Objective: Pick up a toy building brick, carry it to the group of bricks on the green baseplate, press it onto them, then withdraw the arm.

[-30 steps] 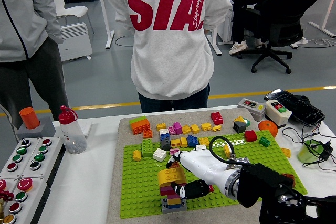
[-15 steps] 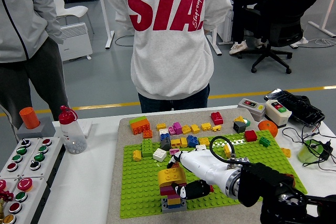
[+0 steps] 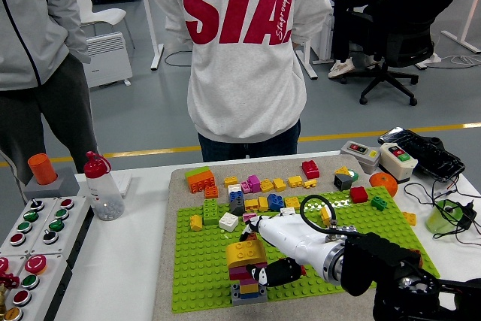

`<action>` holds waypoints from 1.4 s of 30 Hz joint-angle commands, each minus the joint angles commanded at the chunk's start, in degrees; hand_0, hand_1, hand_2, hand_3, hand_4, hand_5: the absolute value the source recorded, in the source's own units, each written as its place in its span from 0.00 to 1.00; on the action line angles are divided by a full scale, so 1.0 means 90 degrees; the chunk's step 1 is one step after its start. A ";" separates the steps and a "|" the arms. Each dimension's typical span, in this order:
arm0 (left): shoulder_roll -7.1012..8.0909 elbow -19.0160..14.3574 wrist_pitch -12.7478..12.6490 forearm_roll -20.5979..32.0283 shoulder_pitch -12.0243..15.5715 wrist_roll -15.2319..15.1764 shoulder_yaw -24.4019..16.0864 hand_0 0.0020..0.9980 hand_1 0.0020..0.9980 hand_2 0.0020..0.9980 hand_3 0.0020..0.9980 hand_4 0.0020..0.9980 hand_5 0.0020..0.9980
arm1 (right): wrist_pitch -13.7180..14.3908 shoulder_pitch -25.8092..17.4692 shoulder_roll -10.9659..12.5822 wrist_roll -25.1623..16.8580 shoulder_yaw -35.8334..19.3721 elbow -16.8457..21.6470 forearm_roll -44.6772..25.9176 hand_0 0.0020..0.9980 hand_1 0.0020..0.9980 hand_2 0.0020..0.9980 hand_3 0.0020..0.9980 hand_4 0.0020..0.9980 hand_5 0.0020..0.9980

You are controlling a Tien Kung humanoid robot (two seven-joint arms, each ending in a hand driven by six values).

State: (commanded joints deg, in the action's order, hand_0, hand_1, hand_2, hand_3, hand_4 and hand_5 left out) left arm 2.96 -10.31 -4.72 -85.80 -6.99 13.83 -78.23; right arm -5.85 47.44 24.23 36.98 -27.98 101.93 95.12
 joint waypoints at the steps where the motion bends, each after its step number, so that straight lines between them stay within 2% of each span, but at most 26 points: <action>1: 0.0000 0.0000 0.0001 -0.0002 -0.0001 0.0001 -0.0002 0.65 0.69 0.67 0.57 0.28 1.00 | -0.0005 -0.0001 -0.0001 0.0000 -0.0001 0.0000 0.0001 0.93 0.83 0.96 0.82 0.64 0.39; 5: 0.0000 0.0000 0.0002 0.0004 -0.0002 0.0002 0.0003 0.65 0.69 0.67 0.57 0.28 1.00 | -0.0010 -0.0005 -0.0006 0.0000 -0.0001 0.0000 0.0006 0.93 0.83 0.96 0.82 0.64 0.39; 6: 0.0000 0.0000 0.0003 0.0000 -0.0002 0.0003 0.0003 0.65 0.69 0.67 0.57 0.28 1.00 | -0.0002 -0.0007 -0.0009 -0.0002 -0.0001 0.0000 0.0011 0.93 0.83 0.97 0.85 0.65 0.39; 11: -0.0002 0.0000 0.0003 -0.0004 0.0002 0.0008 0.0006 0.65 0.69 0.67 0.57 0.28 1.00 | 0.0058 -0.0022 -0.0031 -0.0028 0.0003 0.0000 0.0042 0.93 0.83 0.97 0.85 0.65 0.39; 12: -0.0003 0.0000 0.0003 -0.0006 0.0003 0.0009 0.0006 0.65 0.69 0.67 0.57 0.28 1.00 | 0.0064 -0.0026 -0.0036 -0.0032 0.0005 0.0000 0.0046 0.93 0.84 0.98 0.88 0.66 0.40; 17: -0.0007 0.0000 0.0002 -0.0021 0.0014 0.0011 0.0002 0.65 0.69 0.67 0.57 0.28 1.00 | 0.0091 -0.0048 -0.0046 -0.0057 0.0004 0.0000 0.0060 0.93 0.84 0.98 0.88 0.66 0.40; 18: -0.0008 0.0000 0.0002 -0.0027 0.0017 0.0012 -0.0002 0.65 0.69 0.67 0.57 0.28 1.00 | 0.0098 -0.0055 -0.0044 -0.0063 -0.0003 0.0000 0.0062 0.94 0.86 0.99 0.95 0.68 0.40; 23: -0.0012 0.0000 0.0002 -0.0053 0.0033 0.0014 -0.0017 0.65 0.69 0.67 0.57 0.28 1.00 | 0.0056 -0.0140 -0.0001 -0.0106 -0.0118 0.0000 -0.0061 0.94 0.86 0.99 0.95 0.68 0.40; 24: -0.0012 0.0000 0.0002 -0.0056 0.0035 0.0014 -0.0021 0.65 0.69 0.67 0.57 0.28 1.00 | 0.0046 -0.0152 0.0006 -0.0114 -0.0137 0.0000 -0.0088 0.97 0.90 1.00 0.99 0.73 0.42; 35: -0.0019 0.0000 0.0005 -0.0078 0.0063 0.0025 -0.0019 0.65 0.69 0.67 0.57 0.28 1.00 | 0.0128 -0.0230 0.0004 -0.0263 -0.0265 0.0000 -0.0068 0.98 0.92 1.00 1.00 0.74 0.42; 42: -0.0016 0.0000 0.0011 -0.0079 0.0071 0.0020 -0.0026 0.65 0.69 0.67 0.57 0.28 1.00 | 0.0169 -0.0276 0.0040 -0.0487 -0.0387 0.0000 -0.0334 0.99 0.93 1.00 1.00 0.76 0.42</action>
State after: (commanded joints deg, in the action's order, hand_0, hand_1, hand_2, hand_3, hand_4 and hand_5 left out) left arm 2.81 -10.31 -4.63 -86.51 -6.35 14.01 -78.47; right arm -4.32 44.96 24.58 32.59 -31.47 101.93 92.12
